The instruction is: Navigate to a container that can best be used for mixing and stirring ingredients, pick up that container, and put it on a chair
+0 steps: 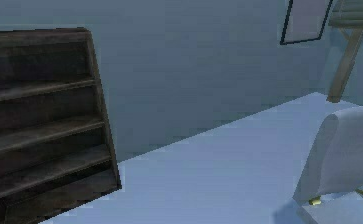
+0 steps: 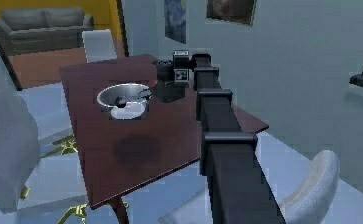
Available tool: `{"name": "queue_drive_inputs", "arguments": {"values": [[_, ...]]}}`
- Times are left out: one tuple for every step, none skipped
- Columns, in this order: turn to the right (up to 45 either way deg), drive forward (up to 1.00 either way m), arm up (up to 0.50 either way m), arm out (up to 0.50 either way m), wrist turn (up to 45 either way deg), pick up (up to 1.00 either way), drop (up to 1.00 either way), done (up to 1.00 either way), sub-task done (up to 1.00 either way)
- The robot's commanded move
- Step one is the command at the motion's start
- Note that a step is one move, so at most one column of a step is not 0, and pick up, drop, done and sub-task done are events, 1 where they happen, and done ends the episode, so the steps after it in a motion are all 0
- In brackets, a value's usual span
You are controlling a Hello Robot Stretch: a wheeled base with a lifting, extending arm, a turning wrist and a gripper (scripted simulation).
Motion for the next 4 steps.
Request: {"name": "queue_drive_inputs", "arguments": {"values": [[0.0, 0.00, 0.00, 0.00, 45.0, 0.00, 0.00, 0.00, 0.00], [0.0, 0.00, 0.00, 0.00, 45.0, 0.00, 0.00, 0.00, 0.00], [0.0, 0.00, 0.00, 0.00, 6.0, 0.00, 0.00, 0.00, 0.00], [0.0, 0.00, -0.30, 0.00, 0.0, 0.00, 0.00, 0.00, 0.00]]}}
